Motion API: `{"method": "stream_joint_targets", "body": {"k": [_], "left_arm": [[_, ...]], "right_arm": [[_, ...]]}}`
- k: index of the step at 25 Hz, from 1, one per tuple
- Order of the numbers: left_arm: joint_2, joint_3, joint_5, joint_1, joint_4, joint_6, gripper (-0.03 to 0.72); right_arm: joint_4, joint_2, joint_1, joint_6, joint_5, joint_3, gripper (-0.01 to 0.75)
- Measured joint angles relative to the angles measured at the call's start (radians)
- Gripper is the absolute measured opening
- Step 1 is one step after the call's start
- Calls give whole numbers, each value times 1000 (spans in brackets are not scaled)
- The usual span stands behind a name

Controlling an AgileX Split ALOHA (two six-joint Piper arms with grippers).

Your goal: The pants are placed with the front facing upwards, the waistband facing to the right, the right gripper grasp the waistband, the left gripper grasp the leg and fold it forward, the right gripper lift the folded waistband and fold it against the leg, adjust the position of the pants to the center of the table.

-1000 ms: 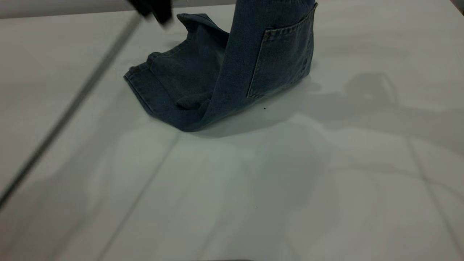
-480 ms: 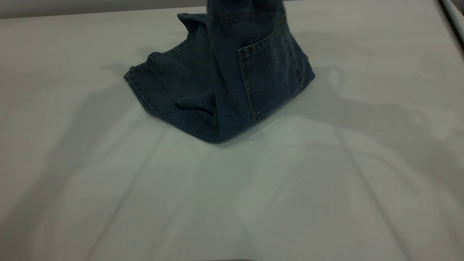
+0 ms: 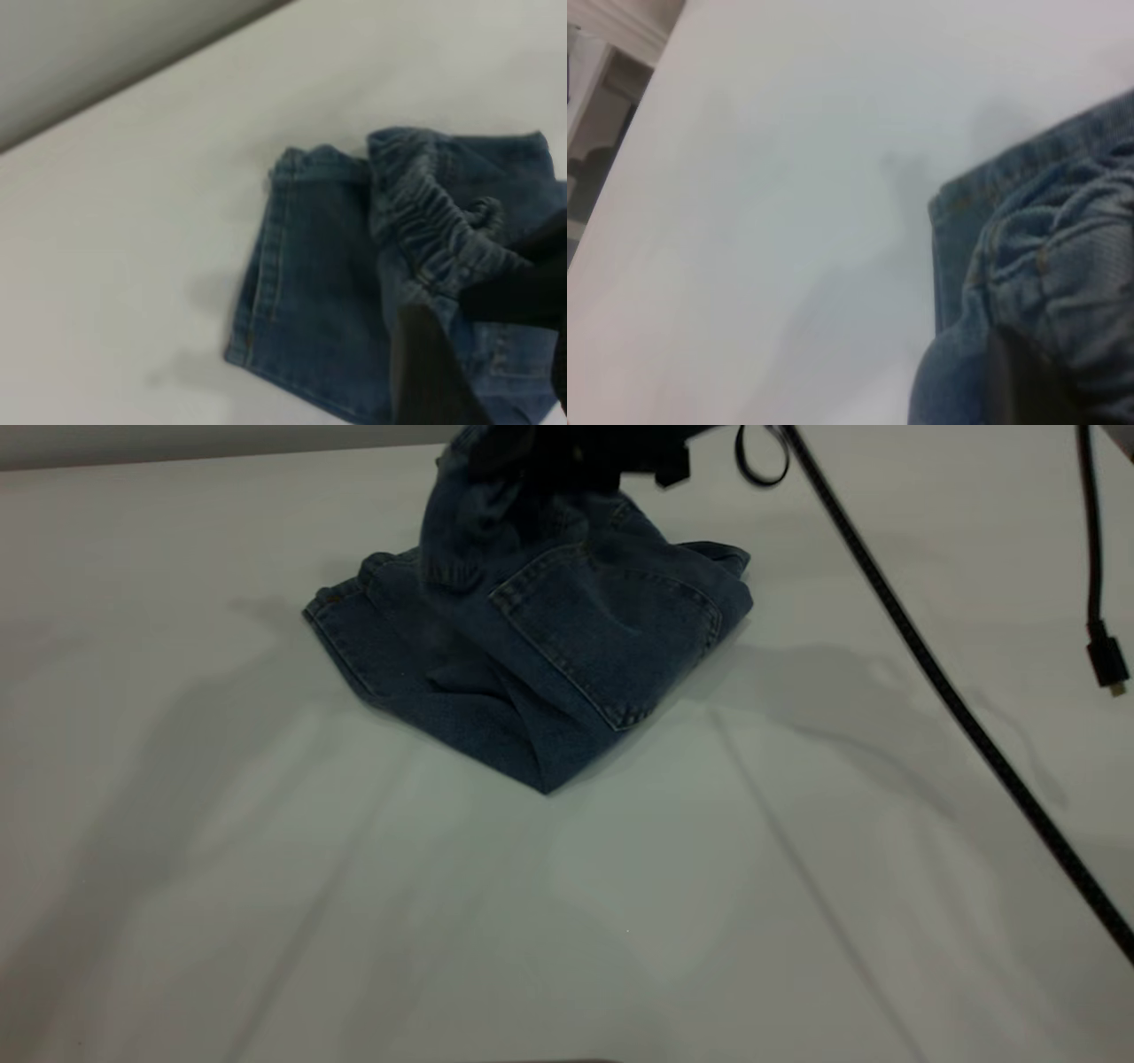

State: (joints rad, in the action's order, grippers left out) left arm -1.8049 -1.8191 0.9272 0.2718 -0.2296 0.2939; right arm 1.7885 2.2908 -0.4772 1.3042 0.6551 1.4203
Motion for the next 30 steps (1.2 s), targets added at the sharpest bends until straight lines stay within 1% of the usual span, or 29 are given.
{"method": "stream_joint_targets", "body": {"k": [1, 2, 4, 6, 7, 9, 11, 15, 19, 22, 24, 27, 30], "left_arm": [[0, 0, 11, 0, -1, -1, 305], [0, 0, 18, 0, -1, -2, 305], [0, 0, 25, 0, -1, -4, 305], [0, 0, 26, 0, -2, -9, 305], [0, 0, 27, 0, -7, -10, 305], [0, 0, 31, 0, -13, -10, 305], [0, 0, 39, 0, -16, -12, 305], [8, 0, 67, 0, -16, -9, 304], [67, 0, 67, 0, -13, 8, 298], [137, 0, 58, 0, -3, 12, 297], [178, 0, 53, 0, -1, 13, 297], [212, 0, 44, 0, 1, 13, 297], [219, 0, 46, 0, 3, 13, 297]], "right_arm": [[-8, 9, -1, -10, 11, 5, 192], [-12, 16, -4, -23, 29, 8, 241], [-26, 20, -8, -34, 67, 15, 360], [-55, 20, -21, -43, 95, 31, 496], [-80, 19, -26, -62, 106, 45, 550], [-167, 7, -38, -131, 117, 77, 606], [-268, -15, -43, -224, 119, 123, 614], [-555, -52, -56, -480, 110, 210, 559], [-971, -55, -115, -899, 123, 323, 536], [-1296, -35, -163, -1208, 173, 430, 534], [-1447, -7, -187, -1425, 213, 508, 534], [-1515, 42, -200, -1653, 250, 602, 534], [-1470, 87, -201, -1809, 241, 651, 534]]}}
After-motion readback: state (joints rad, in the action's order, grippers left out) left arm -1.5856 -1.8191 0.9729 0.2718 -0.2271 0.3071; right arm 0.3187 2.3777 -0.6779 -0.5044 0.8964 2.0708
